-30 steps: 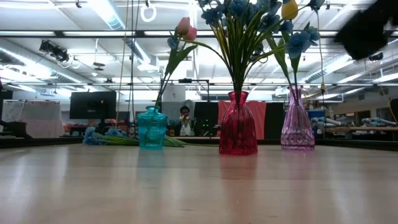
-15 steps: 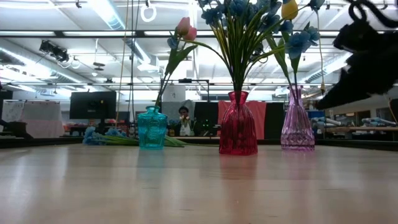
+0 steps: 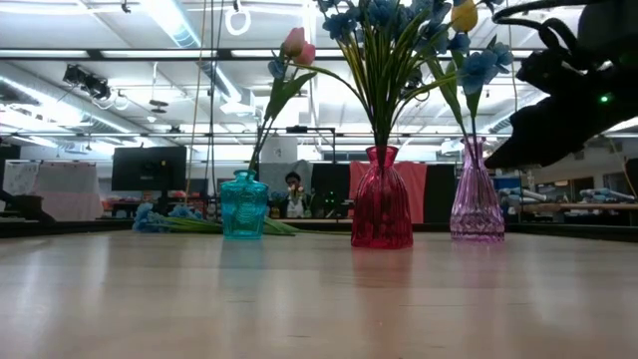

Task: Sort flowers into vase by color
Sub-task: Put the yellow flower into the pink vase

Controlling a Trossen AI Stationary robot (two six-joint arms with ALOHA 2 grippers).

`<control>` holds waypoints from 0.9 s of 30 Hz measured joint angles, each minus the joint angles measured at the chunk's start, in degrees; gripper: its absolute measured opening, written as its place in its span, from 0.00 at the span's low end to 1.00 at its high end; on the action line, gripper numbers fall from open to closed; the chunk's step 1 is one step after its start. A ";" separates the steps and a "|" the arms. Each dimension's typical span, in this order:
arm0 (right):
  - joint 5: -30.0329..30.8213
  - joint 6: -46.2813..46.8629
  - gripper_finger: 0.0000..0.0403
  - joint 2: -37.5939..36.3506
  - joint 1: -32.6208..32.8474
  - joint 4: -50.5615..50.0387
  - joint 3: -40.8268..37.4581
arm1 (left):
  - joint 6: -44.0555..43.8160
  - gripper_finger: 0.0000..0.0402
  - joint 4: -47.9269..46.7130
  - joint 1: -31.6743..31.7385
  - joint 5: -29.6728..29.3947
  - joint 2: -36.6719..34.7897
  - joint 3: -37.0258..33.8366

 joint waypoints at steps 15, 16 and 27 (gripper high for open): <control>-11.87 -23.88 0.57 -8.42 -12.64 14.57 0.00 | 0.55 0.03 -2.36 -0.08 -1.14 -4.51 0.00; -12.70 -24.43 0.57 -8.39 -13.57 14.93 0.00 | 0.43 0.03 -2.62 -0.08 -1.14 -4.51 0.00; -25.98 -38.48 0.56 -8.50 -24.33 39.56 -6.57 | -0.99 0.03 -3.70 -0.20 -1.41 -4.51 0.00</control>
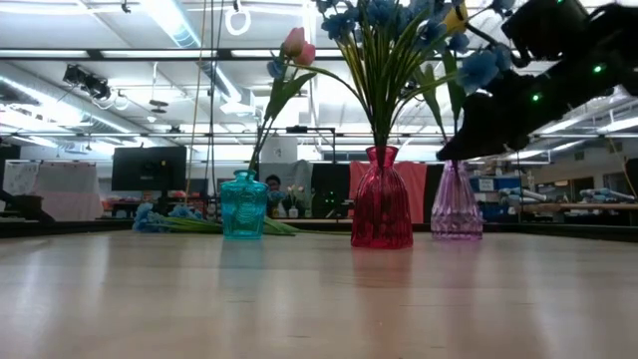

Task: Sort flowers into vase by color
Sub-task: Put the yellow flower into the pink vase

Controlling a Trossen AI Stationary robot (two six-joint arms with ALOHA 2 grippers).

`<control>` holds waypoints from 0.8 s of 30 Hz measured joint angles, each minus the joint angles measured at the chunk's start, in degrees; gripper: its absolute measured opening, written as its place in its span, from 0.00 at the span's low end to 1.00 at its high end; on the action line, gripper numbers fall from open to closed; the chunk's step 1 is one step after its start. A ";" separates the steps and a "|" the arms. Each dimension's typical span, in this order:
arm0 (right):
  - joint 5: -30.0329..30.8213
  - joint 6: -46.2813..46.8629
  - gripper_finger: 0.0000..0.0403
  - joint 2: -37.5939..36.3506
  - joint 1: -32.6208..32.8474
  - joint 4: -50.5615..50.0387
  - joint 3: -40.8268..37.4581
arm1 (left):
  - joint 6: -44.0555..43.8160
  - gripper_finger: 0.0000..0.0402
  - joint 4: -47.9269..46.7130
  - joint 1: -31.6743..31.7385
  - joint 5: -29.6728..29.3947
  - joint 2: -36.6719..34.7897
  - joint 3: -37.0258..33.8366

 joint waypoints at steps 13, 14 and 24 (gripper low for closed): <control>-11.55 -8.05 0.35 0.02 -7.90 17.35 -7.37 | -0.10 0.03 -1.79 -0.18 -1.64 0.02 0.00; -11.65 -8.00 0.32 0.02 -8.07 17.49 -7.37 | -0.14 0.03 -1.86 -0.18 -1.64 0.17 0.00; -13.12 -9.50 0.27 -2.66 -6.52 15.45 -4.66 | -1.90 0.03 -1.94 -0.20 -1.62 3.14 -0.04</control>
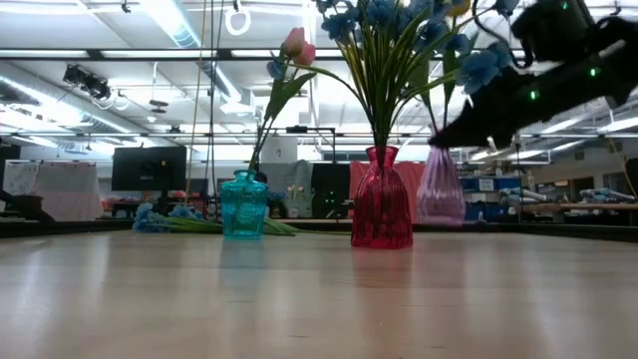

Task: Sort flowers into vase by color
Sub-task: Put the yellow flower into the pink vase

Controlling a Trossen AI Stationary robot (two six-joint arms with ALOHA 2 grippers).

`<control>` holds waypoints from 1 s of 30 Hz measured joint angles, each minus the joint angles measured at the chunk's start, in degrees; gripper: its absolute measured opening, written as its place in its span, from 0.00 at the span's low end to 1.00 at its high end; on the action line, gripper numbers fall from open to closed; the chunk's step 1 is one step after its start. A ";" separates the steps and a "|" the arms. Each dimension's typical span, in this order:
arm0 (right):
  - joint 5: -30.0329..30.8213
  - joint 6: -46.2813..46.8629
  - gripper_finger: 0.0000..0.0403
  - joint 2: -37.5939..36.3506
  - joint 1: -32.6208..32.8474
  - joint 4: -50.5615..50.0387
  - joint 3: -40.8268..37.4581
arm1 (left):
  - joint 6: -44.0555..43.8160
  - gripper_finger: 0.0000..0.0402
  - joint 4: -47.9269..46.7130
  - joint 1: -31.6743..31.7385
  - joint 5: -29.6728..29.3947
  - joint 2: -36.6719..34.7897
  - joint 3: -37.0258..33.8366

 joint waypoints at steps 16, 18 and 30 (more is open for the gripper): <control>7.23 -3.76 0.29 -7.09 8.05 -44.70 37.73 | -1.02 0.03 -0.78 0.00 -1.79 0.03 0.00; 6.44 -4.51 0.29 -7.07 10.01 -46.71 42.54 | -1.02 0.03 -0.81 0.00 -1.79 -0.05 0.00; -5.73 -0.65 0.29 -2.93 27.87 -46.22 52.09 | -1.36 0.03 2.85 0.00 -1.47 -2.39 -0.02</control>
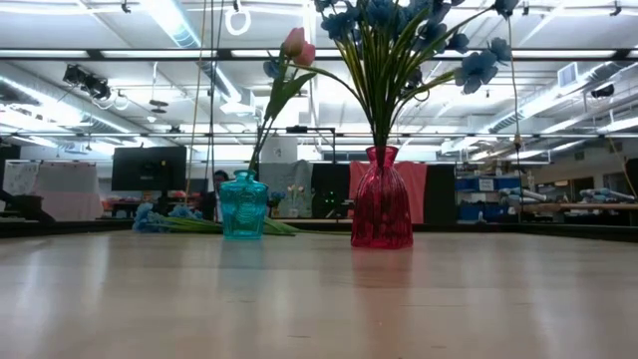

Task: Sort flowers into vase by color
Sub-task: Put the yellow flower into the pink vase

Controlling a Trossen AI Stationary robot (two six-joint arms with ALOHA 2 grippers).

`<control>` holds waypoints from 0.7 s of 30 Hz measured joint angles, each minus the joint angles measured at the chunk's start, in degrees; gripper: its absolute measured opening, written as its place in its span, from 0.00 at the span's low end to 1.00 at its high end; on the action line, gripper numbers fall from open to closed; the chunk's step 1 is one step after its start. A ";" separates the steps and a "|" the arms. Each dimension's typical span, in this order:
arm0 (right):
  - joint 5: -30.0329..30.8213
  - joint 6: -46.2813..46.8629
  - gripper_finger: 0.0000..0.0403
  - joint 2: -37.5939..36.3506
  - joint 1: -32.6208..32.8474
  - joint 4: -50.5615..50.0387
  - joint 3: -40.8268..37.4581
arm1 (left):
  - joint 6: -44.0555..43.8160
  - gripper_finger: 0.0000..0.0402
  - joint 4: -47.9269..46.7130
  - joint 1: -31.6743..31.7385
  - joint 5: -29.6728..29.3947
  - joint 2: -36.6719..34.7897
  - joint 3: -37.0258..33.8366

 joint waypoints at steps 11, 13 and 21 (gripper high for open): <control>1.68 9.06 0.29 13.17 11.18 5.71 -3.34 | -3.02 0.03 0.85 -1.05 3.19 3.18 0.02; 2.35 11.00 0.29 15.43 12.80 7.13 -4.66 | -3.60 0.03 1.69 -2.08 3.22 4.53 0.03; 7.43 16.22 0.29 21.51 19.02 23.33 -14.92 | -3.98 0.03 10.78 -7.45 1.44 13.30 -0.02</control>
